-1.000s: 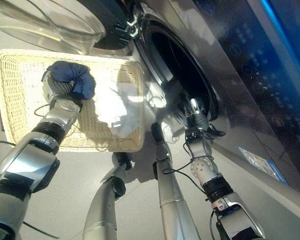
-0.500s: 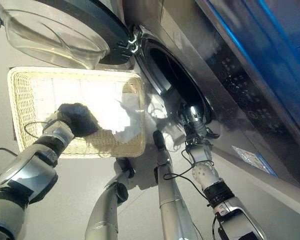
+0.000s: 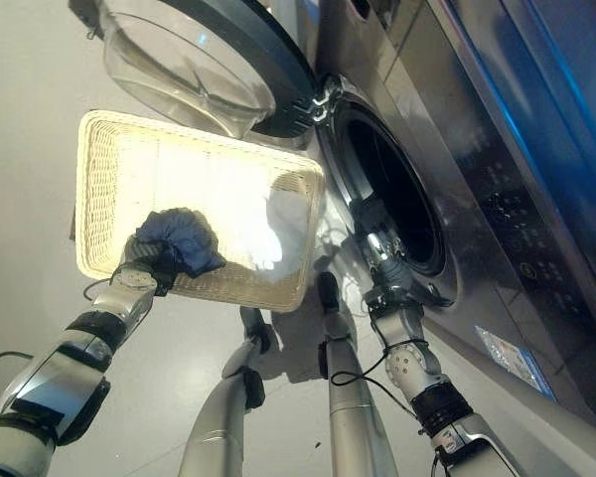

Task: Put the clothes into the washing machine.

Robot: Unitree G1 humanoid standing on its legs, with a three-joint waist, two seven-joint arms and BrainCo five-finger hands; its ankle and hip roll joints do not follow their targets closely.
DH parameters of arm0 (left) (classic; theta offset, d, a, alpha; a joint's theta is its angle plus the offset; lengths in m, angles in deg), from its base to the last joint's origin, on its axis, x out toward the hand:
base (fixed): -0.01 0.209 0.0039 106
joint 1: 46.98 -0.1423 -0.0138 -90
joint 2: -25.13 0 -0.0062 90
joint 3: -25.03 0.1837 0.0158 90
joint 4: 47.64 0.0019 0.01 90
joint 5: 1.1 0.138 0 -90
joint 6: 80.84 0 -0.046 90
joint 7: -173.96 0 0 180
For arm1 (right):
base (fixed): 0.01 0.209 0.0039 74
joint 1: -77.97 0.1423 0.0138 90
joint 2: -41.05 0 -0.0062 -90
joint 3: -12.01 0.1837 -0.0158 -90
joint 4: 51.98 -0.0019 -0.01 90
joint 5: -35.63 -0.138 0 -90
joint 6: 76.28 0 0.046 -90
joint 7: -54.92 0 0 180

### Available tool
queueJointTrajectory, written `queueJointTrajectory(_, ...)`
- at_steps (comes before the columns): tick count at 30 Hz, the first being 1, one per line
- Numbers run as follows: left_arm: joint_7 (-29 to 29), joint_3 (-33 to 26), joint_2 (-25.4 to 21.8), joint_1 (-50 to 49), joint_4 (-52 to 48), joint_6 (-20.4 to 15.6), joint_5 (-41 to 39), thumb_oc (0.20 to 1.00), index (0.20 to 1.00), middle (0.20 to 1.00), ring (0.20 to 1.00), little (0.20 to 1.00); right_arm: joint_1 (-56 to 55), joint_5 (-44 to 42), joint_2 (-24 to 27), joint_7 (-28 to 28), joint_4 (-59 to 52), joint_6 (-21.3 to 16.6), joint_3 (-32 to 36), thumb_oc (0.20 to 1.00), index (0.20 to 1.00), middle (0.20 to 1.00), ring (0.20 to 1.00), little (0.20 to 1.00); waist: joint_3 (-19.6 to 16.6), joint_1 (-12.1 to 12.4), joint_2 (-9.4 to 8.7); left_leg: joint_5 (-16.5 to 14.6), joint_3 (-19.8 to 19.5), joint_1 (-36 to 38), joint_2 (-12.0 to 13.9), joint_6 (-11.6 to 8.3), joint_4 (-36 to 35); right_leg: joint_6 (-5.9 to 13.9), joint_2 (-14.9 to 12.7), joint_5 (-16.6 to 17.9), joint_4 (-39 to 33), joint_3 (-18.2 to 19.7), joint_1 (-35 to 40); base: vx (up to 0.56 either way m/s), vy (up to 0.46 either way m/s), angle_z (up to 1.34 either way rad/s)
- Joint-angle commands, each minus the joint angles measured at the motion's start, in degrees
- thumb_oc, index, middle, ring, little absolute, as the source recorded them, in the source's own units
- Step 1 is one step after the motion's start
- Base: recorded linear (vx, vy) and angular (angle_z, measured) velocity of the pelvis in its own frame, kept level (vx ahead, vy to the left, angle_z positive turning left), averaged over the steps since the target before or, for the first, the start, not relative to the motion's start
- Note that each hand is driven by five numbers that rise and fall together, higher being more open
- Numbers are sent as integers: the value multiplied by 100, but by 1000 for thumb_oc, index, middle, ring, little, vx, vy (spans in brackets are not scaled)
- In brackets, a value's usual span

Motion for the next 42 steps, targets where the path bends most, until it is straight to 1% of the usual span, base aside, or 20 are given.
queueJointTrajectory(1,-437,-294,-106,-88,-29,-540,-154,200,200,200,200,200,-312,860,-7,-4,-679,35,73,1000,1000,1000,1000,1000,3,-51,371,213,117,145,-184,-185,-387,18,549,-575,-116,-220,506,-63,-35,18)
queueJointTrajectory(4,-698,-575,73,-556,-1051,-1172,-133,200,200,200,200,200,-436,2161,74,-171,-928,192,-71,1000,1000,1000,1000,1000,3,134,381,190,-6,195,-186,-183,-377,-4,506,-691,-64,-358,623,-86,-56,12)
queueJointTrajectory(5,-701,-599,92,-592,-1126,-1191,-104,200,200,200,200,200,-438,2288,88,-185,-937,208,-82,1000,1000,1000,1000,1000,3,152,381,185,-16,200,-185,-181,-378,-5,502,-701,-61,-370,633,-81,-83,13)
queueJointTrajectory(6,-696,-664,205,-755,-1509,-1387,119,200,200,200,200,200,-437,2970,128,-163,-961,211,-144,1000,1000,1000,1000,1000,3,249,371,161,-79,209,-191,-178,-351,-1,469,-732,-47,-440,686,-53,-71,13)
queueJointTrajectory(7,-693,-672,221,-776,-1549,-1425,164,200,200,200,200,200,-434,3056,133,-152,-965,204,-151,1000,1000,1000,1000,1000,3,259,370,159,-87,209,-192,-177,-346,0,465,-735,-43,-449,691,-85,-122,25)
queueJointTrajectory(8,-572,-686,242,-906,-1907,-1438,362,200,200,200,200,200,-356,3658,246,-181,-972,282,-191,1000,1000,1000,1000,1000,3,350,343,141,-152,241,-203,-164,-339,10,435,-749,-58,-535,770,-44,-68,19)
queueJointTrajectory(12,-535,-690,241,-929,-1976,-1434,380,200,200,200,200,200,-336,3755,267,-186,-972,294,-198,1000,1000,1000,1000,1000,3,364,338,140,-165,249,-205,-163,-344,12,430,-749,-68,-552,786,-28,-45,16)
queueJointTrajectory(13,-42,-655,172,-1106,-2536,-1365,598,200,200,200,200,200,-102,4337,490,-285,-1050,403,-255,1000,1000,1000,1000,1000,3,505,293,136,-264,292,-225,-140,-383,50,376,-724,-150,-702,894,-86,-143,30)
queueJointTrajectory(14,262,-595,86,-1172,-2748,-1327,653,200,200,200,200,200,-1,4468,613,-419,-1079,462,-269,1000,1000,1000,1000,1000,3,559,279,134,-308,298,-237,-128,-382,67,359,-708,-167,-750,924,-80,-132,8)
queueJointTrajectory(17,417,-564,44,-1187,-2831,-1293,642,200,200,200,200,200,43,4506,663,-512,-1091,523,-270,1000,1000,1000,1000,1000,3,575,275,131,-322,307,-242,-123,-384,78,352,-702,-173,-768,938,-18,-34,23)
queueJointTrajectory(18,1144,-419,-83,-1245,-3165,-1244,711,200,200,200,200,200,218,4563,870,-766,-1111,706,-339,1000,1000,1000,1000,1000,3,634,277,128,-343,366,-251,-100,-426,119,315,-664,-252,-836,1018,-38,-67,53)
queueJointTrajectory(20,1470,-181,-251,-1298,-3444,-1082,891,200,200,200,200,200,309,4652,1010,-949,-1104,761,-381,1000,1000,1000,1000,1000,3,670,292,134,-369,383,-269,-87,-441,146,293,-628,-286,-875,1047,-32,-44,20)
queueJointTrajectory(21,1945,-52,-330,-1326,-3675,-1021,654,200,200,200,200,200,415,4750,1146,-962,-1166,846,-475,1000,1000,1000,1000,1000,3,704,301,145,-399,393,-292,-66,-463,173,280,-590,-324,-897,1059,0,0,0)
queueJointTrajectory(23,2219,14,-361,-1356,-3842,-973,482,200,200,200,200,200,464,4811,1206,-1014,-1172,908,-531,1000,1000,1000,1000,1000,3,716,304,143,-412,407,-303,-56,-472,182,275,-571,-358,-902,1080,-5,-4,3)
queueJointTrajectory(27,3803,344,-267,-1427,-4381,-833,-623,200,200,200,200,200,779,4912,1366,-1146,-968,1082,-859,1000,1000,1000,1000,1000,3,758,329,110,-413,468,-333,-10,-490,236,232,-463,-453,-931,1110,0,1,3)
queueJointTrajectory(30,4303,573,-250,-1367,-4590,-775,-1085,200,200,200,200,200,901,4816,1437,-1219,-887,1154,-1018,1000,1000,1000,1000,1000,3,751,328,105,-403,506,-343,10,-523,261,232,-411,-491,-926,1119,0,0,0)
queueJointTrajectory(35,4664,883,-257,-1207,-4757,-677,-1567,200,200,200,200,200,1029,4481,1453,-1382,-727,1226,-1198,1000,1000,1000,1000,1000,3,728,318,93,-383,548,-355,43,-558,287,241,-351,-523,-893,1125,-2,0,2)
queueJointTrajectory(38,4548,973,-280,-1126,-4836,-656,-1620,200,200,200,200,200,1040,3874,1494,-1850,-765,1464,-1302,1000,1000,1000,1000,1000,3,716,293,94,-376,575,-354,63,-586,304,245,-318,-554,-878,1138,0,0,0)
queueJointTrajectory(39,4506,1000,-296,-1094,-4852,-647,-1607,200,200,200,200,200,1007,3366,1475,-2264,-791,1689,-1355,1000,1000,1000,1000,1000,3,711,277,102,-379,599,-358,67,-599,307,245,-303,-579,-866,1166,0,0,0)
queueJointTrajectory(42,4490,1032,-356,-1067,-4927,-603,-1673,200,200,200,200,200,943,2743,1476,-2608,-865,1887,-1404,1000,1000,1000,1000,1000,3,718,258,108,-370,624,-353,74,-614,311,238,-290,-607,-884,1201,0,0,0)
